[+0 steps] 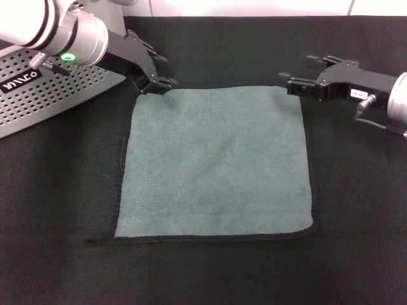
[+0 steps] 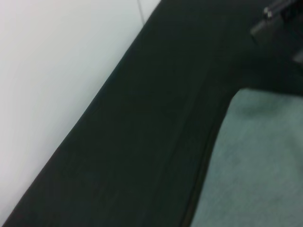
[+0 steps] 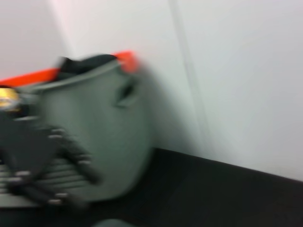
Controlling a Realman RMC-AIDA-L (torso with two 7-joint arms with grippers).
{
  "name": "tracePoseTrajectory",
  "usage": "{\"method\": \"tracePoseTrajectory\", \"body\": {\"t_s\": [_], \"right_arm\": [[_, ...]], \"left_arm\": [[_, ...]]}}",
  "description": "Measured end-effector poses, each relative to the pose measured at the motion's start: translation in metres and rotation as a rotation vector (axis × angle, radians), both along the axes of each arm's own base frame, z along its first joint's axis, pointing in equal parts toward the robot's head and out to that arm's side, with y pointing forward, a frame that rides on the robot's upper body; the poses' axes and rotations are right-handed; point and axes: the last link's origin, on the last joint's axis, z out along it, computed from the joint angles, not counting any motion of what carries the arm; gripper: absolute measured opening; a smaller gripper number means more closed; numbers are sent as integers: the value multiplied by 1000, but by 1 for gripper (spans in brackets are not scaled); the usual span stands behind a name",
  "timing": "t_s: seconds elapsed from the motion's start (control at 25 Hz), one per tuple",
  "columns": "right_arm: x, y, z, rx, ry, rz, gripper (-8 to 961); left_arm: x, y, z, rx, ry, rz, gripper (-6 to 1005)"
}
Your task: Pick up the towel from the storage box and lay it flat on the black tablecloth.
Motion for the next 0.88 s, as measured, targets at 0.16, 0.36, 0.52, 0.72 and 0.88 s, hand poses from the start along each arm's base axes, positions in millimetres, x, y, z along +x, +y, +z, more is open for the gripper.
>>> {"method": "tracePoseTrajectory", "body": {"t_s": [0.16, 0.36, 0.52, 0.72, 0.88], "right_arm": [[-11, -28, 6, -75, 0, 194, 869], [-17, -68, 19, -138, -14, 375, 869], [-33, -95, 29, -183, 12, 469, 868], [-55, -113, 33, -220, 47, 551, 866], [-65, -115, 27, -245, 68, 587, 857]], "left_arm": [[9, -24, 6, -70, -149, -52, 463], [24, -68, 26, -166, -459, -236, 464], [17, -106, 56, -209, -686, -352, 466], [-16, -142, 78, -195, -778, -401, 472], [-38, -153, 80, -175, -786, -372, 480]]}}
